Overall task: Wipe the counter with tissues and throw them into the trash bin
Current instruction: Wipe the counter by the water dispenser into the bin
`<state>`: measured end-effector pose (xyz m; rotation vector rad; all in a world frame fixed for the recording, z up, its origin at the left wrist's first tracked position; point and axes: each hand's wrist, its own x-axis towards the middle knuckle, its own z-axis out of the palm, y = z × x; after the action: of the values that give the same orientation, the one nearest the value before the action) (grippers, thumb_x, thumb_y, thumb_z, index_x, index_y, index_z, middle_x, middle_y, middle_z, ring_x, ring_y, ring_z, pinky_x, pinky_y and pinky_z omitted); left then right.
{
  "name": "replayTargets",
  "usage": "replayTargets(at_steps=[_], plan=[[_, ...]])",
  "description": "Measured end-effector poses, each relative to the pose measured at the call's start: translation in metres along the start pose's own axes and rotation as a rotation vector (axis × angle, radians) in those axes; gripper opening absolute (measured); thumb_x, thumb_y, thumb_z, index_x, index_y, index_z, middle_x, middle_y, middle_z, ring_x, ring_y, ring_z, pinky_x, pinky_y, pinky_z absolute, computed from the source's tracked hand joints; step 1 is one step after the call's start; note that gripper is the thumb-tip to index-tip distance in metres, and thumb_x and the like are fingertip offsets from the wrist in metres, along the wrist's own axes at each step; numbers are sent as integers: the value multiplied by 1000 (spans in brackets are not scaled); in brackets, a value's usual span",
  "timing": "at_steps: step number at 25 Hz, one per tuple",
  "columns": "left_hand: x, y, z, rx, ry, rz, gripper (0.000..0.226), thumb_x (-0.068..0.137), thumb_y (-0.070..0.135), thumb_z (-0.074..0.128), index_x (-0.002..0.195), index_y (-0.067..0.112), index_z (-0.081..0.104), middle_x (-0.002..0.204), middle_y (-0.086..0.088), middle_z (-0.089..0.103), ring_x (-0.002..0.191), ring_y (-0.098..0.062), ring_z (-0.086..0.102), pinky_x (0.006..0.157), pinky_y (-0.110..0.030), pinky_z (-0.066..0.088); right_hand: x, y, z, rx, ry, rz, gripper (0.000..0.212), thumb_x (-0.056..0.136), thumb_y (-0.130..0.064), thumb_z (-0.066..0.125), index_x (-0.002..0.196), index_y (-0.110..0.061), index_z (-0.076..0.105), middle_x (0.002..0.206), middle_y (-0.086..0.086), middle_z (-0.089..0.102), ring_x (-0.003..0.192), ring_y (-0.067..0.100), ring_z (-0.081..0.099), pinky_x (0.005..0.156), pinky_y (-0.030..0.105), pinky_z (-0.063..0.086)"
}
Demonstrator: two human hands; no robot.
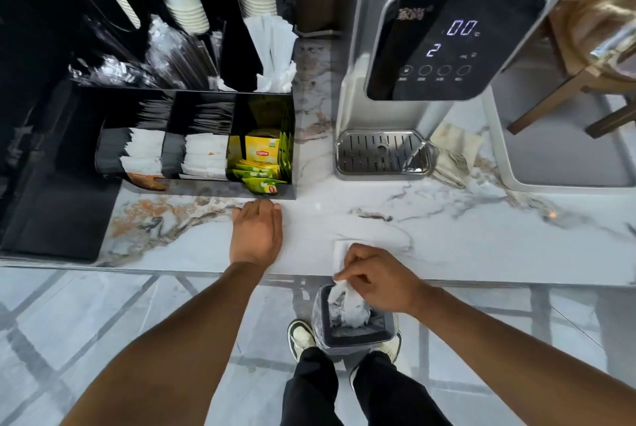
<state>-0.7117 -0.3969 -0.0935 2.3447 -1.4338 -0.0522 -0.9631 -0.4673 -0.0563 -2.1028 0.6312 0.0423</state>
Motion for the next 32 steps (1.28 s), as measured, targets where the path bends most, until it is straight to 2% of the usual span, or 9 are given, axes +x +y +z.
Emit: replayTargets(at_steps=[3,6,8,12,18,20,24,27,32], plan=[[1,2,-1,44,-12,24,33,99,23,32,77,8,51,70,-18,57,71,-38,54,71,-46,40,-17,13,-24,59,93,118,25,82,-1,67,91,-21,80,80,-11,62,69,0,60,65,13,44],[0,3,1,99,-2,42,32,98,23,33,75,8,51,70,-18,56,71,-38,53,69,-45,38,5,34,-64,-46,574,258,29,81,2,64,96,-18,79,88,2,68,79,6,63,77,10,42],[-1,3,3,147,7,62,31,97,21,35,75,9,51,69,-18,56,70,-38,53,68,-44,36,17,46,-81,-104,724,429,31,82,2,60,103,-14,77,96,12,70,92,21,65,84,14,40],[3,2,6,220,-13,62,28,96,22,38,74,10,50,69,-17,57,69,-37,53,66,-43,34,5,47,-49,-128,602,302,32,84,1,64,109,-14,76,94,7,64,81,19,64,87,25,52],[0,6,4,233,-50,46,29,97,23,38,77,8,53,73,-17,59,72,-38,55,70,-45,35,-65,13,20,129,185,103,27,83,-7,70,101,-26,78,89,-14,59,69,3,60,68,19,49],[-3,4,5,249,-46,49,28,97,23,37,78,8,53,73,-17,59,73,-38,54,70,-45,36,-60,10,5,197,313,87,26,84,-11,71,102,-29,76,91,-14,61,72,7,63,68,15,51],[-1,3,5,226,-57,38,28,97,22,38,79,7,54,75,-18,60,74,-38,55,70,-45,37,-19,39,-65,-106,765,284,29,83,-3,66,105,-19,76,94,2,63,74,13,64,79,14,49],[-1,4,6,222,-27,49,28,96,21,39,77,6,54,74,-18,59,74,-38,54,69,-45,36,-17,59,-69,-139,769,530,31,86,-3,59,110,-14,74,106,12,62,89,27,66,90,26,50],[-2,0,7,205,-25,53,29,96,23,37,78,7,53,74,-17,57,73,-37,53,69,-44,34,-50,20,11,-75,517,283,21,85,-6,65,96,-22,74,97,-8,58,63,-4,52,69,9,45]])
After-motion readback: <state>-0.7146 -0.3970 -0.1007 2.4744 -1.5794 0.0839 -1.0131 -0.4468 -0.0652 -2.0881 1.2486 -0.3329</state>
